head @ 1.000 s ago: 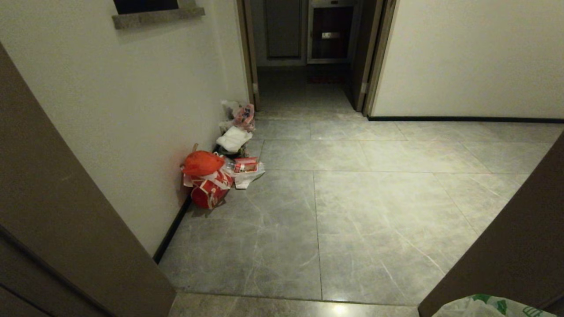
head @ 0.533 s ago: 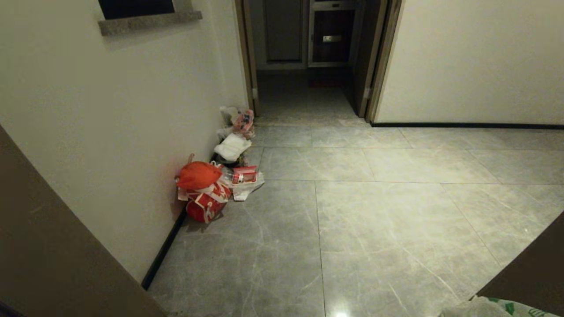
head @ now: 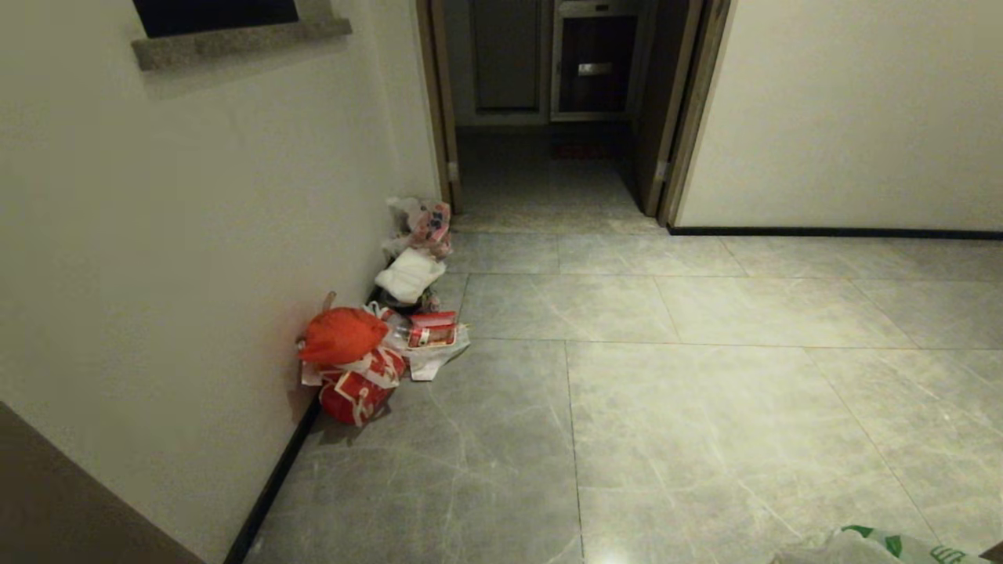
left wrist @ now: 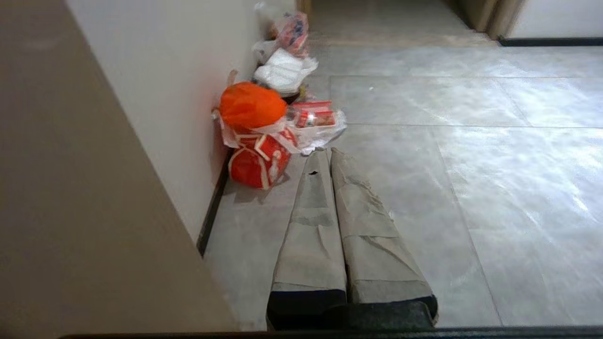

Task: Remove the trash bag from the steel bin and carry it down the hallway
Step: Put the trash bag at the door

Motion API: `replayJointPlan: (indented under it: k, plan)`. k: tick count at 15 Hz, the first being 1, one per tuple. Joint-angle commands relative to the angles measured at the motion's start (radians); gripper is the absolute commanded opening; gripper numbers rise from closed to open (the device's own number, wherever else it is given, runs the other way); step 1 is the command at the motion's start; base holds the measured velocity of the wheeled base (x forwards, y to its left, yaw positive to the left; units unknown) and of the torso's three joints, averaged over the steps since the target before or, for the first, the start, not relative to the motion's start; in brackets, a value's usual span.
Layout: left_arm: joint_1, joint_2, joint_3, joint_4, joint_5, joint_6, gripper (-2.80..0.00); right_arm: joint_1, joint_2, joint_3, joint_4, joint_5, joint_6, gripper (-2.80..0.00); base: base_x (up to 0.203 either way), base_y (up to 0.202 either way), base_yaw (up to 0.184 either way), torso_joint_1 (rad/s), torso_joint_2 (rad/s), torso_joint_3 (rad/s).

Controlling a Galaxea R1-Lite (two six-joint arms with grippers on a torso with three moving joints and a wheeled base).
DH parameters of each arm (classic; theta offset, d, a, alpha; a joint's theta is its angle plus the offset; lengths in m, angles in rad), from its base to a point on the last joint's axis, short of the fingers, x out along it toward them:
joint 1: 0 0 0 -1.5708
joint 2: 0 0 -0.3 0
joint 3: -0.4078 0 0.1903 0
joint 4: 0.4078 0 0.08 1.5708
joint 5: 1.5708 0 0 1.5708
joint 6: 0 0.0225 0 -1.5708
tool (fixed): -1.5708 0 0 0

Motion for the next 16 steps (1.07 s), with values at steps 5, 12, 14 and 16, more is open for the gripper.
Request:
replayJointPlan:
  k: [5,12,14,16]
  plan:
    - [0.0,0.0,0.002,0.0,0.001,0.0,-2.8,0.0,-0.002,0.003,0.0,0.0,0.001,-2.8,0.193,0.0,0.001,0.001,0.0,0.002]
    - [0.0,0.0,0.002,0.0,0.001,0.0,-2.8,0.0,-0.002,0.003,0.0,0.0,0.001,-2.8,0.195,0.0,0.001,0.002,0.0,0.001]
    - [0.0,0.0,0.002,0.0,0.001,0.0,-2.8,0.0,-0.002,0.003,0.0,0.0,0.001,-2.8,0.19,0.0,-0.001,0.002,0.01,0.004]
    - [0.0,0.0,0.002,0.0,0.001,0.0,-2.8,0.0,-0.002,0.003,0.0,0.0,0.001,-2.8,0.194,0.0,0.0,0.001,0.01,0.002]
